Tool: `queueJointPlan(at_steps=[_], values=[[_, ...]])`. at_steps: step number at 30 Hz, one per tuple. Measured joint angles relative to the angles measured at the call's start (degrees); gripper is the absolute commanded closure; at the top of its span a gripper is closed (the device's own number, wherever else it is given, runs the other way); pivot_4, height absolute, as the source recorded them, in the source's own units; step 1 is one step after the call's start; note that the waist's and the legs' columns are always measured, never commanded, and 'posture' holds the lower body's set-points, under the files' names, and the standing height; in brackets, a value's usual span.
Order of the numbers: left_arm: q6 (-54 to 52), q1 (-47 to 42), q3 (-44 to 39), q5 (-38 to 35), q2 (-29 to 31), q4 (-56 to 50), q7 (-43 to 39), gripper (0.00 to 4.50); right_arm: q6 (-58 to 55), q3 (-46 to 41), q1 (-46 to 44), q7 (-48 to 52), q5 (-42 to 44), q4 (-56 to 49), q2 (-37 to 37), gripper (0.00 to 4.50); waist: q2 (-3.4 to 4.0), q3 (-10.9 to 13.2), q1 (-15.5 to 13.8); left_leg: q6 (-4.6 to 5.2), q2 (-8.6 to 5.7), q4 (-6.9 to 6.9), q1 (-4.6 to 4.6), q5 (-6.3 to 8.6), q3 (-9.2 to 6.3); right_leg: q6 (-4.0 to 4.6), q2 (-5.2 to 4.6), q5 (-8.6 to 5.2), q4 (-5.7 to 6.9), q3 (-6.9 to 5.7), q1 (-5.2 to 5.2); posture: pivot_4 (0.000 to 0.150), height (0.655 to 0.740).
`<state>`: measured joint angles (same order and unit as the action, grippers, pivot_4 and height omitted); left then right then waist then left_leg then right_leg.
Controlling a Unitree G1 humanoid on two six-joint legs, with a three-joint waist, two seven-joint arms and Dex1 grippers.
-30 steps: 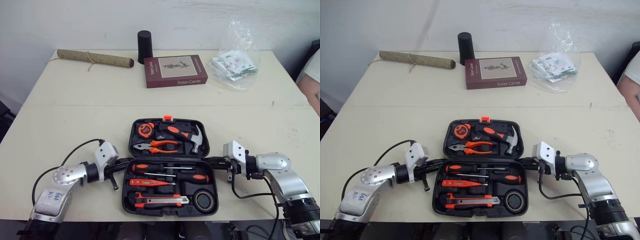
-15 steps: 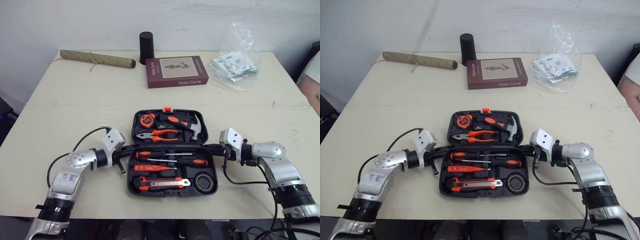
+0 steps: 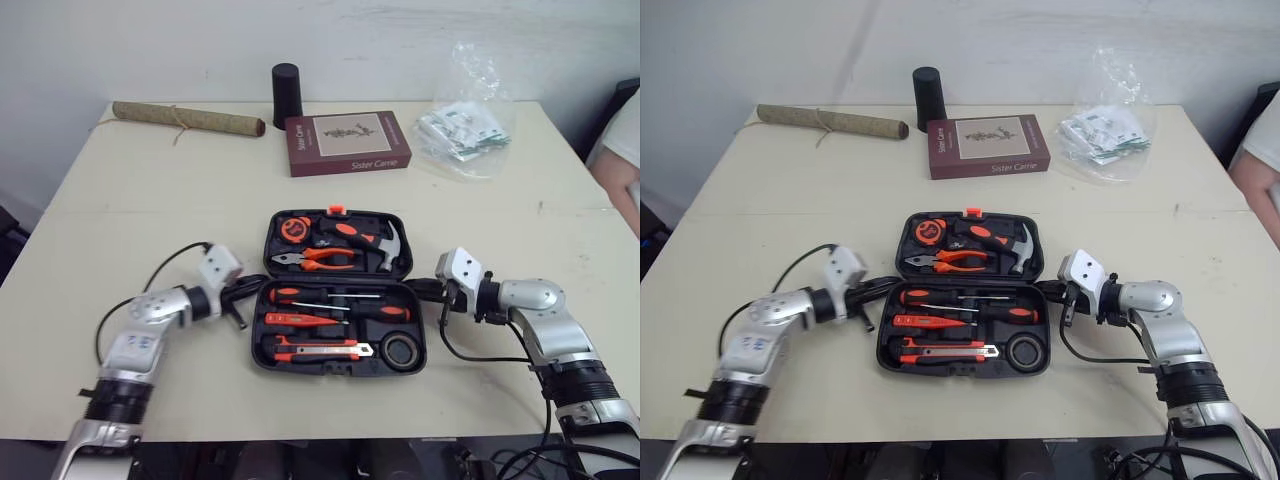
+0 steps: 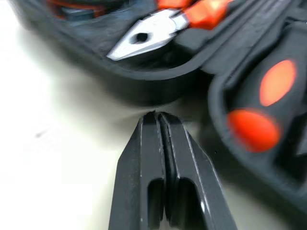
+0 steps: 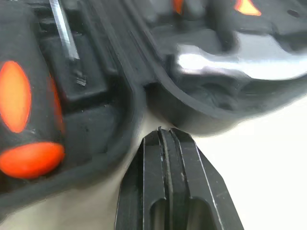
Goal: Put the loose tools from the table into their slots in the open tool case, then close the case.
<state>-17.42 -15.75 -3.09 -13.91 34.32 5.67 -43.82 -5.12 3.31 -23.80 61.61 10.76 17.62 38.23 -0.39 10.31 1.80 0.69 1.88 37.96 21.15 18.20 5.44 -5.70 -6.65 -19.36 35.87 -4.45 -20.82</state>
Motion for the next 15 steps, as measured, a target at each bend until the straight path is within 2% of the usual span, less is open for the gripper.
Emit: queueJointPlan(at_steps=[2, 3, 5, 8, 9, 10, 15], values=[[-2.22, 3.14, -4.94, -1.94, 3.69, -0.88, -0.60, 3.68, -9.28, -2.63, -0.27, -1.50, 1.80, -1.28, 3.02, 3.10, 0.01, 0.01, -0.18, 0.01, -0.02, 0.00, 0.19, 0.01, -0.01, 0.00, -0.07, 0.00, 0.00, 0.03, -0.18, 0.150, 0.7400], [-3.53, 3.78, -6.45, -2.64, 4.82, -1.25, -0.80, 3.16, -13.14, -3.74, -0.74, -2.47, 2.11, -1.49, 4.38, 2.51, 0.00, 0.02, -0.45, 0.03, -0.09, 0.01, 0.31, -0.01, -0.06, 0.00, -0.17, 0.00, 0.01, -0.01, -0.28, 0.150, 0.7400], [-10.04, 4.38, -9.72, -6.01, 6.10, -4.20, -0.57, 2.37, -24.84, -4.52, -3.80, -4.26, 3.21, -2.42, 6.88, 1.72, 0.01, 0.03, -0.69, 0.10, -0.19, 0.03, 0.56, -0.05, -0.07, 0.00, -0.33, 0.00, 0.07, -0.01, -0.54, 0.150, 0.7400], [-21.10, 0.42, -11.44, -11.26, 5.90, -7.81, 1.71, 1.00, -41.45, -5.11, -10.14, -3.62, 8.27, -6.02, 8.71, 0.28, 0.03, 0.04, -0.71, 0.13, -0.21, 0.03, 0.77, -0.11, -0.15, -0.01, -0.36, 0.01, 0.10, -0.09, -0.74, 0.150, 0.7400], [-26.00, -2.20, -11.29, -12.41, 5.82, -8.62, 3.25, 0.49, -48.17, -4.75, -13.12, -3.17, 10.22, -6.96, 9.01, 0.00, 0.03, 0.04, -0.67, 0.11, -0.21, 0.02, 0.83, -0.12, -0.17, -0.01, -0.33, 0.01, 0.11, -0.11, -0.79, 0.150, 0.7400], [-29.19, -4.19, -11.18, -13.10, 5.82, -9.48, 4.45, 0.09, -52.23, -4.48, -15.05, -3.10, 11.40, -8.03, 9.24, 0.00, 0.03, 0.04, -0.57, 0.10, -0.20, 0.01, 0.91, -0.12, -0.20, -0.01, -0.29, 0.01, 0.09, -0.16, -0.83, 0.150, 0.7400], [-43.73, -14.83, -7.14, -15.00, 2.84, -9.90, 10.26, 0.03, -64.25, -0.92, -22.33, -7.30, 11.87, -8.22, 7.23, 0.00, 0.02, 0.04, -0.47, 0.16, -0.22, 0.03, 1.07, -0.15, -0.11, -0.13, -0.09, 0.07, 0.09, -0.14, -0.84, 0.150, 0.7400]])
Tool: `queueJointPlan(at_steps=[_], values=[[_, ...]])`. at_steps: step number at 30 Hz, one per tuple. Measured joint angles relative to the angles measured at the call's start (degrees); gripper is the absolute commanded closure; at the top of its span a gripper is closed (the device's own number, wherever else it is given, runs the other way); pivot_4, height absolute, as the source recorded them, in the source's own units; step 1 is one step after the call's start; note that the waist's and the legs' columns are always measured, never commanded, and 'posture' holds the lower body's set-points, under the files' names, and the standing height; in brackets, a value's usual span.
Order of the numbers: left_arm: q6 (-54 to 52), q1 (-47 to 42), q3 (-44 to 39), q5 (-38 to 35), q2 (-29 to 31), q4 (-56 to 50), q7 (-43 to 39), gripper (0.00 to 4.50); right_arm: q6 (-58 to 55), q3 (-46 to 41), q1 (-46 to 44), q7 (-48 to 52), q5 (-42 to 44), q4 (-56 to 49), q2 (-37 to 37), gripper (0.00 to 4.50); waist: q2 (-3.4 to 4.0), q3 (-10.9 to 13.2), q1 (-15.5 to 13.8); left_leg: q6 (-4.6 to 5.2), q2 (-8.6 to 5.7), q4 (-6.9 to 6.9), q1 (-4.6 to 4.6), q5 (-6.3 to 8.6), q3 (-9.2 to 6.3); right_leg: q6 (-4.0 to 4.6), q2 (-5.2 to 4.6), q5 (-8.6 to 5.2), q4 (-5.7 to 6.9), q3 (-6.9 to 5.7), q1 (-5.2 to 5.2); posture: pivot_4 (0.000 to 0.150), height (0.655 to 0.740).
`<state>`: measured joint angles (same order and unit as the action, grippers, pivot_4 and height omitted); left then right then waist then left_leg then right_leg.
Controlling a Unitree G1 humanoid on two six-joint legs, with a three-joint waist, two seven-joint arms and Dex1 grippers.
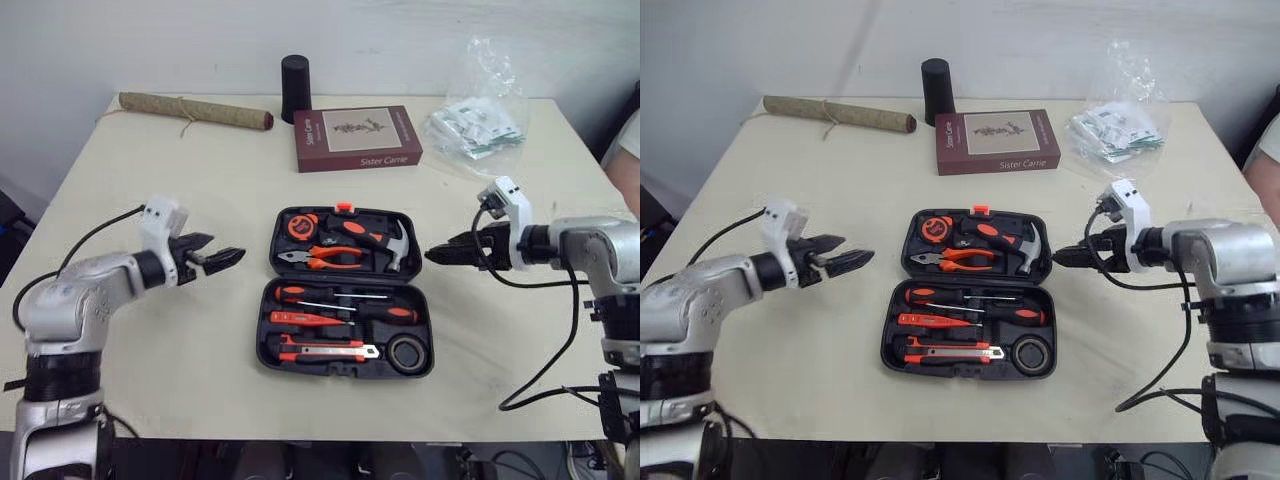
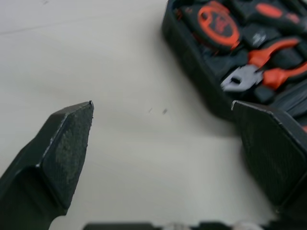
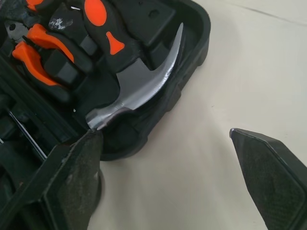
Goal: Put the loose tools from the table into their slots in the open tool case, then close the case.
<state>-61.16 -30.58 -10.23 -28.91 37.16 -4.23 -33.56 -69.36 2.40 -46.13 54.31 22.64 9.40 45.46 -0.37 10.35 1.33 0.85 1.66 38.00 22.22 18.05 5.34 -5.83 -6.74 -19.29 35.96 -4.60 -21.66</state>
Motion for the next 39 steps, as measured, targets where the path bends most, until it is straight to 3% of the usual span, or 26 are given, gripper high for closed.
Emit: queueJointPlan(at_steps=[9, 22, 23, 26, 30, 32, 34, 39], values=[[-5.87, -7.68, 5.43, 1.64, -5.78, 4.24, 5.70, 0.03, -1.93, 2.57, -4.19, -8.13, -2.40, 4.83, -6.28, 0.00, -0.06, 0.03, 0.14, 0.01, -0.01, 0.08, 0.54, -0.12, 0.48, -0.03, 0.33, 0.01, 0.36, -0.09, -0.88, 0.150, 0.7400], [-5.69, -10.69, 9.27, 5.13, -6.76, 9.43, 6.94, 0.03, -1.51, 3.76, -5.51, -11.96, -3.62, 7.78, -7.31, 0.00, -0.07, 0.03, 0.15, 0.01, -0.01, 0.17, 0.43, -0.22, 0.65, -0.03, 0.29, 0.01, 0.69, 0.06, -0.94, 0.150, 0.7400], [-5.69, -10.75, 9.33, 5.22, -6.76, 9.47, 6.91, 0.28, -1.78, 3.47, -5.53, -12.12, -3.54, 8.07, -7.50, 0.00, -0.07, 0.03, 0.14, 0.01, -0.02, 0.17, 0.43, -0.22, 0.66, -0.03, 0.29, 0.01, 0.70, 0.07, -0.95, 0.150, 0.7400], [-5.65, -11.08, 9.54, 5.32, -7.34, 9.52, 6.65, 1.22, -2.75, 2.15, -6.01, -12.84, -3.24, 9.19, -8.53, 0.78, -0.08, 0.03, 0.13, 0.01, -0.02, 0.19, 0.42, -0.22, 0.67, -0.03, 0.30, 0.01, 0.74, 0.08, -0.94, 0.150, 0.7400], [-5.45, -11.89, 9.79, 5.33, -8.47, 9.77, 6.69, 3.04, -4.39, 0.02, -6.92, -13.86, -1.99, 10.12, -10.79, 2.75, -0.08, 0.03, 0.19, 0.00, -0.01, 0.21, 0.33, -0.22, 0.71, -0.03, 0.30, 0.01, 0.83, 0.15, -0.93, 0.150, 0.7400], [-5.14, -11.93, 10.03, 5.33, -8.52, 9.68, 6.69, 3.69, -4.55, -0.51, -6.93, -13.91, -1.19, 10.02, -11.42, 3.75, -0.10, 0.01, 0.18, 0.00, -0.01, 0.20, 0.24, -0.22, 0.74, -0.03, 0.29, 0.01, 0.83, 0.18, -0.88, 0.150, 0.7400], [-5.16, -11.90, 10.14, 5.33, -8.57, 9.64, 6.77, 3.78, -4.93, -1.55, -6.93, -14.77, -1.07, 10.10, -11.96, 4.49, -0.17, -0.03, 0.18, 0.00, -0.01, 0.20, 0.19, -0.22, 0.76, -0.03, 0.27, 0.01, 0.85, 0.21, -0.83, 0.150, 0.7400], [-4.28, -10.87, 9.25, 5.25, -9.91, 8.92, 7.48, 3.80, -5.84, -5.13, -6.38, -17.95, -0.69, 9.99, -13.37, 4.50, -0.25, -0.08, 0.14, 0.00, -0.02, 0.20, 0.17, -0.22, 0.77, -0.03, 0.21, 0.01, 0.86, 0.24, -0.81, 0.150, 0.7400]])
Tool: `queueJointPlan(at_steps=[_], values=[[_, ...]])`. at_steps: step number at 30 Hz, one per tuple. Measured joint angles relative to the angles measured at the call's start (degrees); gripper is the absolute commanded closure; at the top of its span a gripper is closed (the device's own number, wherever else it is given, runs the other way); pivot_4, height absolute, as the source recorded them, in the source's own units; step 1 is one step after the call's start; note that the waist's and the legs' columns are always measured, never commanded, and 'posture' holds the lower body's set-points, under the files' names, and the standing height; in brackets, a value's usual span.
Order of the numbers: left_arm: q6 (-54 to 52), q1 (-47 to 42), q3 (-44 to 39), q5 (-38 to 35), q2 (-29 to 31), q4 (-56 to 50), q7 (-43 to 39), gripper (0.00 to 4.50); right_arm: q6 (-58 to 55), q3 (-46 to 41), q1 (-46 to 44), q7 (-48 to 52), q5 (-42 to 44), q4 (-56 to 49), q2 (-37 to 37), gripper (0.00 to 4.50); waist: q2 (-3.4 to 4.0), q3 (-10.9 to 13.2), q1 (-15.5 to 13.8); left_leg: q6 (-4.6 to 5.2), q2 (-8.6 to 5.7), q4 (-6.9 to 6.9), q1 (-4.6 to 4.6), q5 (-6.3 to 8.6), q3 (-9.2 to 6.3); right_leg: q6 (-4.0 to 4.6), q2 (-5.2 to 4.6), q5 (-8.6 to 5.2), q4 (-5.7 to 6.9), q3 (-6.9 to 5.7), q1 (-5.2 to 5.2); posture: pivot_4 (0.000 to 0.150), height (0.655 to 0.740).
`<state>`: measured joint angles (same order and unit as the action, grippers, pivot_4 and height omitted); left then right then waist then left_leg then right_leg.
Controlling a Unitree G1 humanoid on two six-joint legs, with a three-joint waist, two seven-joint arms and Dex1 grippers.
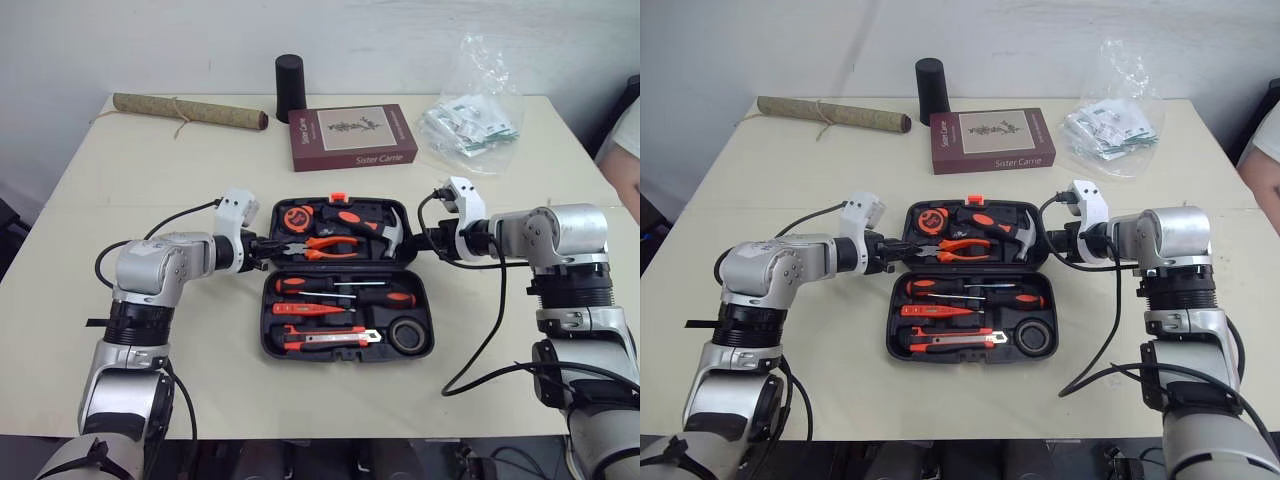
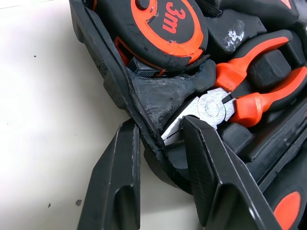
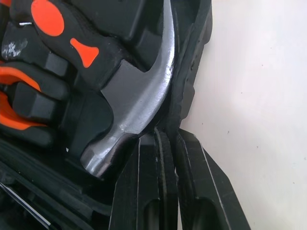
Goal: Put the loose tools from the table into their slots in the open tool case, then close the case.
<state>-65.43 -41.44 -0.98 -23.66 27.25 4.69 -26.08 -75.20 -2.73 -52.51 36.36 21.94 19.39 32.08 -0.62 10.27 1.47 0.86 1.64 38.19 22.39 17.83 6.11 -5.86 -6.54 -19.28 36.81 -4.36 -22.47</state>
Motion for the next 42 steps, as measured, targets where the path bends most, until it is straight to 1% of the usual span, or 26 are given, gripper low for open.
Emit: queueJointPlan(at_steps=[2, 5, 7, 11, 13, 15, 17, 18, 20, 23, 25, 26, 27, 28, 29, 31, 32, 34, 35, 37, 40, 41, 42], values=[[2.31, 2.02, -1.23, -0.08, -0.61, -1.12, 0.31, 3.82, 2.89, -2.32, 2.62, -0.82, 0.52, -2.16, -1.19, 4.50, -0.01, -0.01, 0.00, 0.00, 0.02, 0.00, 0.00, 0.00, 0.00, 0.00, -0.01, 0.00, 0.01, 0.00, 0.00, 0.150, 0.7400], [6.60, 4.22, -2.13, 0.00, -1.26, -1.72, 0.42, 3.82, 7.96, -3.22, 6.01, -0.97, 0.90, -5.32, -1.85, 4.50, -0.01, 0.00, 0.00, -0.03, 0.01, -0.01, -0.01, -0.01, 0.03, 0.00, 0.00, 0.00, 0.04, 0.02, -0.03, 0.150, 0.7400], [14.58, 7.29, -2.91, 0.43, -2.39, -1.95, -0.08, 3.85, 15.34, -3.48, 10.30, -0.50, 0.70, -9.16, -2.09, 4.50, -0.02, 0.00, -0.03, -0.03, 0.02, -0.07, 0.03, -0.01, 0.08, 0.00, 0.00, 0.00, 0.00, 0.04, -0.11, 0.150, 0.7400], [35.23, 12.98, -2.53, 4.21, -2.17, -2.15, -4.30, 3.91, 35.50, -3.21, 19.12, 1.44, -1.00, -15.03, -2.67, 4.50, -0.03, 0.05, 0.03, -0.04, 0.00, -0.15, 0.23, -0.01, 0.20, 0.00, 0.13, 0.00, -0.05, 0.04, -0.37, 0.150, 0.7400], [48.59, 15.58, -2.09, 7.92, -1.97, -1.71, -5.84, 3.93, 48.34, -1.59, 22.82, 2.35, -4.10, -16.60, -1.86, 4.50, -0.04, 0.05, 0.07, -0.03, 0.01, -0.15, 0.23, 0.00, 0.28, -0.01, 0.14, 0.00, -0.07, 0.10, -0.39, 0.150, 0.7400], [59.04, 17.51, -1.74, 10.97, -1.10, -1.21, -6.59, 3.93, 60.66, -0.21, 26.31, 3.54, -7.07, -17.05, -0.26, 4.50, -0.05, 0.06, -0.05, -0.02, 0.02, -0.15, 0.23, 0.00, 0.28, -0.01, 0.12, 0.00, -0.09, 0.08, -0.39, 0.150, 0.7400], [69.87, 18.99, -1.14, 14.72, 0.57, 0.35, -6.68, 3.93, 73.68, 0.82, 29.97, 4.31, -10.54, -16.00, 1.09, 4.50, -0.06, 0.07, -0.07, -0.01, 0.01, -0.15, 0.21, 0.01, 0.28, -0.01, 0.08, 0.00, -0.09, 0.09, -0.38, 0.150, 0.7400], [76.26, 20.04, -0.78, 17.39, 1.96, 1.19, -6.54, 3.93, 82.14, 2.22, 31.72, 4.11, -13.40, -13.83, 2.09, 4.50, -0.06, 0.07, -0.04, 0.00, 0.01, -0.15, 0.17, 0.01, 0.29, -0.01, 0.05, 0.01, -0.11, 0.09, -0.35, 0.150, 0.7400], [84.87, 21.53, -0.13, 21.45, 3.49, 2.61, -5.48, 3.93, 94.64, 3.31, 33.50, 2.56, -17.95, -9.35, 3.40, 4.50, -0.06, 0.07, 0.01, 0.02, 0.01, -0.15, 0.11, 0.02, 0.35, -0.02, 0.00, 0.01, -0.10, 0.14, -0.32, 0.150, 0.7400], [99.06, 24.94, 0.86, 29.35, 6.30, 4.00, -0.52, 3.93, 114.27, 4.83, 34.86, -5.86, -29.09, -2.87, 7.67, 4.50, -0.07, 0.07, 0.08, 0.06, 0.07, -0.16, -0.06, 0.05, 0.35, -0.02, -0.13, 0.01, -0.20, 0.14, -0.14, 0.150, 0.7400], [105.26, 28.80, 0.98, 36.63, 12.10, 6.65, 1.03, 3.93, 120.65, 4.70, 35.13, -10.86, -34.43, 0.94, 10.43, 4.50, -0.05, 0.06, 0.07, 0.07, 0.04, -0.22, -0.25, 0.06, 0.46, -0.01, -0.15, 0.00, -0.39, 0.17, -0.05, 0.150, 0.7400], [106.77, 30.53, 0.75, 38.81, 13.74, 8.50, 1.89, 3.76, 122.39, 4.59, 35.39, -12.19, -36.18, 2.92, 11.79, 4.09, -0.03, 0.05, -0.05, 0.10, 0.03, -0.22, -0.28, 0.07, 0.46, -0.01, -0.16, 0.00, -0.39, 0.17, -0.01, 0.150, 0.7400], [107.83, 32.19, 0.23, 39.48, 14.15, 9.79, 2.85, 3.49, 123.26, 4.33, 36.04, -13.17, -37.27, 4.60, 12.56, 3.52, -0.03, 0.05, -0.23, 0.13, 0.04, -0.20, -0.28, 0.09, 0.43, -0.01, -0.19, 0.00, -0.42, 0.15, 0.02, 0.150, 0.7400], [108.60, 33.20, -0.54, 39.43, 13.84, 10.00, 3.72, 3.32, 123.98, 4.11, 36.65, -13.78, -37.67, 5.75, 12.85, 3.34, -0.04, 0.04, -0.37, 0.15, 0.05, -0.20, -0.29, 0.11, 0.41, -0.01, -0.25, 0.00, -0.42, 0.15, 0.04, 0.150, 0.7400], [108.88, 34.28, -0.72, 38.94, 13.81, 10.14, 4.15, 3.00, 125.03, 3.87, 37.37, -14.47, -38.10, 6.66, 13.09, 2.93, -0.10, 0.01, -0.44, 0.16, 0.07, -0.18, -0.32, 0.13, 0.40, -0.01, -0.27, 0.00, -0.43, 0.16, 0.08, 0.150, 0.7400], [106.98, 40.02, -2.60, 34.05, 14.44, 8.74, 2.73, 2.19, 126.86, 4.20, 41.20, -14.92, -39.58, 9.03, 15.82, 2.10, -0.14, -0.02, 0.09, 0.12, 0.14, -0.24, -0.35, 0.17, 0.41, 0.00, -0.26, 0.00, -0.33, 0.24, 0.09, 0.150, 0.7400], [105.78, 43.58, -4.38, 30.69, 15.26, 7.79, 1.98, 2.19, 127.94, 3.38, 43.08, -15.71, -38.65, 9.67, 16.75, 2.10, -0.13, -0.02, 0.28, 0.10, 0.17, -0.30, -0.36, 0.18, 0.41, 0.01, -0.25, -0.01, -0.30, 0.31, 0.08, 0.150, 0.7400], [102.75, 46.64, -6.65, 26.69, 16.61, 5.78, -0.03, 2.19, 128.26, 2.20, 44.81, -15.65, -37.73, 10.12, 18.69, 2.10, -0.12, -0.02, 0.59, 0.06, 0.22, -0.30, -0.50, 0.19, 0.50, 0.03, -0.22, -0.02, -0.35, 0.33, 0.12, 0.150, 0.7400], [99.36, 49.50, -8.99, 22.91, 16.99, 3.77, -1.52, 2.19, 127.52, 1.33, 47.09, -14.31, -35.53, 9.97, 20.44, 2.10, -0.13, -0.02, 0.57, 0.06, 0.22, -0.29, -0.54, 0.18, 0.54, 0.04, -0.21, -0.03, -0.38, 0.32, 0.13, 0.150, 0.7400], [94.58, 52.20, -11.45, 17.51, 17.25, 1.53, -3.78, 2.19, 126.51, -0.41, 50.77, -12.39, -31.72, 9.42, 21.99, 2.10, -0.12, -0.01, 0.41, 0.06, 0.23, -0.31, -0.73, 0.19, 0.54, 0.06, -0.22, -0.03, -0.39, 0.46, 0.30, 0.150, 0.7400], [88.00, 50.87, -13.99, 11.88, 17.72, -1.09, -5.78, 2.19, 121.81, -2.46, 54.54, -7.11, -23.22, 5.16, 23.36, 2.10, -0.08, 0.05, 0.06, 0.06, 0.25, -0.34, -1.29, 0.44, 0.36, 0.07, -0.21, -0.04, -0.61, 0.54, 1.00, 0.150, 0.7400], [85.43, 48.82, -14.35, 9.95, 17.69, -1.81, -5.90, 2.19, 118.41, -3.04, 56.48, -4.08, -18.70, 2.41, 23.95, 2.10, -0.07, 0.04, -0.21, 0.06, 0.24, -0.34, -1.26, 0.46, 0.26, 0.07, -0.24, -0.04, -0.63, 0.51, 1.05, 0.150, 0.7400], [83.03, 46.62, -15.02, 8.01, 17.66, -2.40, -5.97, 2.16, 114.91, -3.59, 58.14, -1.00, -14.46, -0.19, 24.17, 2.32, -0.11, 0.02, -0.42, 0.04, 0.26, -0.34, -1.24, 0.47, 0.20, 0.07, -0.23, -0.04, -0.67, 0.48, 1.06, 0.150, 0.7400]])
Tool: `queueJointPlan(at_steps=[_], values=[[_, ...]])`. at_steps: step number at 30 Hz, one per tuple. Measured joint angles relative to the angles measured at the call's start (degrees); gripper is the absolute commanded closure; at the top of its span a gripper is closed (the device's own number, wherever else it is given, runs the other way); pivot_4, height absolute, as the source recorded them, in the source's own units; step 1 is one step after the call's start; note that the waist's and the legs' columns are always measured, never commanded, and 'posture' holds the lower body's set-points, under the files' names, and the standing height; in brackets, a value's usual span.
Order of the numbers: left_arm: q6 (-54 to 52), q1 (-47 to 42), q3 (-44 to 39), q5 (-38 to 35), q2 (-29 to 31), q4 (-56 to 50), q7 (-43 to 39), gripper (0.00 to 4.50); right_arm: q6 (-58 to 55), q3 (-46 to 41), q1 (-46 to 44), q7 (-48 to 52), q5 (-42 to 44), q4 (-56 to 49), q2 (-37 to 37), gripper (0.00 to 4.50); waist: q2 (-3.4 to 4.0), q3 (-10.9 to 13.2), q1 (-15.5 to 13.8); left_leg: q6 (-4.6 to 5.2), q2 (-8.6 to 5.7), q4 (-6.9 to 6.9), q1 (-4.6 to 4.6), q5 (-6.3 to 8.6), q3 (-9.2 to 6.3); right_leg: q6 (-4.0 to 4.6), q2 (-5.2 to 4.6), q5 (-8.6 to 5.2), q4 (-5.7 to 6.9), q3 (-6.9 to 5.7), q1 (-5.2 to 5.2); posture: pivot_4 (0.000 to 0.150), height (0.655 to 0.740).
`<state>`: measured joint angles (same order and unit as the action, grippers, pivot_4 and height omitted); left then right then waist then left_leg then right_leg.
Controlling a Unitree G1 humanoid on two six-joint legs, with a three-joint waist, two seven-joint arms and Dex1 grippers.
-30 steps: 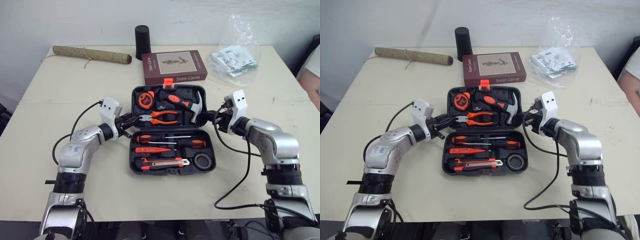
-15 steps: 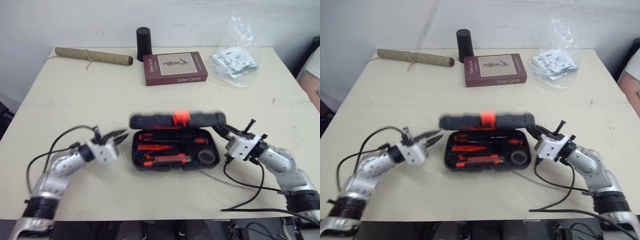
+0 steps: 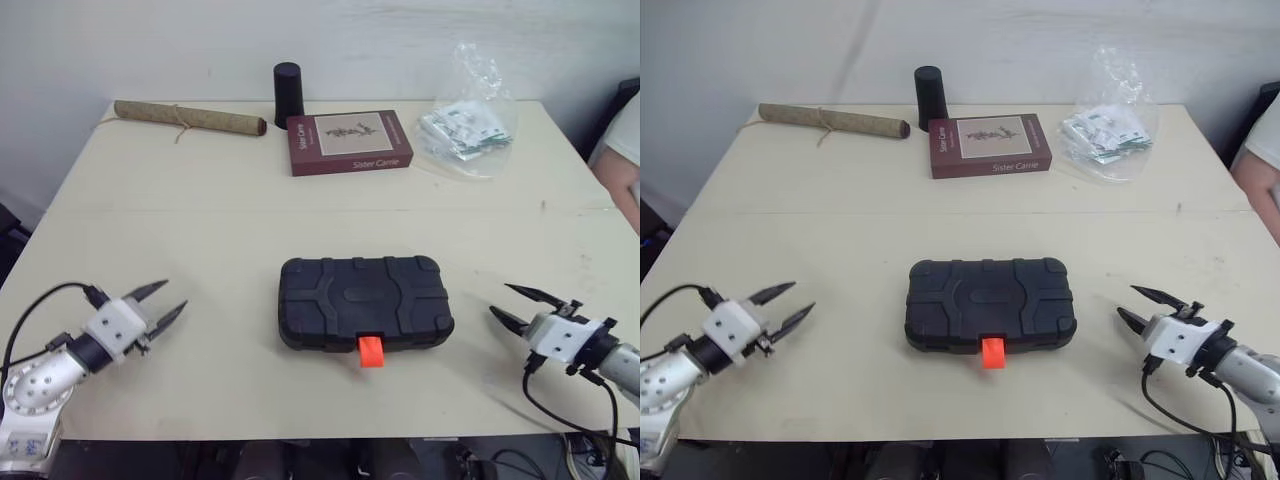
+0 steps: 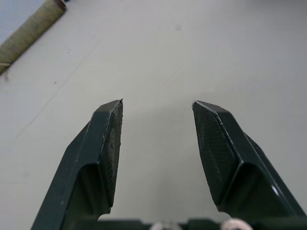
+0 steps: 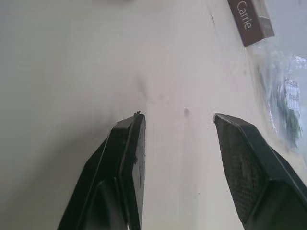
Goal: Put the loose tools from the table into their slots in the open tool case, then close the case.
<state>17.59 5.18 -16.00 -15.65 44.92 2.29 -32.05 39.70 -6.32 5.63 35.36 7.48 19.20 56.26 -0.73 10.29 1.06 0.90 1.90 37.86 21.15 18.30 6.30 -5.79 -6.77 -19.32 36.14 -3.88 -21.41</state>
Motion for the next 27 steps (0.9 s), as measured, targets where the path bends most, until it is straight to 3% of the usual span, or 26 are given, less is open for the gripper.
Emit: queueJointPlan(at_steps=[2, 4, 5, 6, 7, 10, 11, 20, 27], values=[[-5.41, -3.86, -0.43, -3.42, 0.01, -1.49, -1.16, 2.15, -8.59, -1.76, 6.39, 6.47, 9.21, -6.81, 1.50, 2.92, 0.07, 0.00, -0.26, 0.00, 0.01, -0.01, 0.06, 0.06, -0.03, 0.00, 0.01, 0.00, -0.09, -0.02, 0.01, 0.150, 0.7400], [-10.24, -8.33, 0.93, -5.31, 0.15, -2.18, -3.46, 2.15, -17.56, -3.33, 15.16, 12.71, 16.49, -15.58, 4.39, 3.91, 0.23, -0.05, -1.00, 0.01, 0.01, -0.05, 0.09, 0.07, -0.04, 0.00, 0.07, 0.00, -0.17, -0.07, 0.01, 0.150, 0.7400], [-12.20, -10.30, 1.97, -5.62, 0.11, -2.20, -4.59, 2.41, -21.37, -3.84, 18.36, 15.08, 18.90, -19.48, 5.05, 4.40, 0.20, -0.06, -1.01, 0.01, 0.05, -0.05, 0.10, 0.06, -0.02, 0.00, 0.12, 0.00, -0.17, -0.09, 0.03, 0.150, 0.7400], [-13.89, -12.03, 3.59, -5.67, -0.04, -2.15, -5.71, 2.71, -24.48, -4.06, 20.56, 16.94, 20.54, -22.98, 5.46, 4.50, 0.19, -0.05, -1.00, 0.02, 0.05, -0.04, 0.11, 0.06, 0.01, -0.02, 0.13, 0.01, -0.18, -0.09, 0.04, 0.150, 0.7400], [-15.20, -13.88, 5.13, -5.67, -0.75, -1.98, -6.72, 2.95, -26.85, -4.26, 22.05, 17.90, 21.64, -25.61, 5.64, 4.50, 0.19, -0.05, -0.87, 0.05, 0.02, 0.01, 0.07, 0.08, 0.13, -0.04, 0.14, 0.02, -0.21, -0.05, 0.03, 0.150, 0.7400], [-18.84, -24.10, 11.77, -3.99, -4.36, 2.51, -10.50, 4.30, -34.79, -3.31, 23.26, 18.10, 22.96, -33.91, 5.25, 4.50, 0.07, -0.04, -1.04, 0.09, -0.02, 0.13, 0.06, 0.07, 0.15, -0.12, 0.16, 0.09, -0.14, -0.24, 0.02, 0.150, 0.7400], [-19.56, -27.30, 14.12, -2.96, -5.42, 4.16, -12.01, 4.41, -36.88, -2.92, 22.11, 17.62, 22.95, -36.32, 4.10, 4.50, 0.02, -0.07, -0.98, 0.07, -0.02, 0.13, 0.04, 0.07, 0.17, -0.13, 0.18, 0.10, -0.14, -0.27, 0.02, 0.150, 0.7400], [-19.93, -45.87, 24.23, 6.84, -16.16, 24.90, -15.83, 4.41, -45.00, 3.68, 13.05, 15.06, 14.79, -38.90, -1.32, 4.50, -0.11, -0.06, -1.82, 0.19, -0.13, 0.31, 0.18, 0.01, 0.42, -0.22, 0.45, 0.13, -0.16, -0.32, -0.14, 0.150, 0.7400], [-14.96, -49.68, 28.11, 11.03, -21.42, 35.22, -21.09, 4.41, -47.65, 6.89, 6.14, 15.10, 10.63, -38.28, -5.12, 4.50, -0.38, -0.09, -0.89, 0.19, -0.01, 0.31, 0.13, -0.01, 0.41, -0.22, 0.35, 0.14, -0.15, -0.31, -0.12, 0.150, 0.7400]])
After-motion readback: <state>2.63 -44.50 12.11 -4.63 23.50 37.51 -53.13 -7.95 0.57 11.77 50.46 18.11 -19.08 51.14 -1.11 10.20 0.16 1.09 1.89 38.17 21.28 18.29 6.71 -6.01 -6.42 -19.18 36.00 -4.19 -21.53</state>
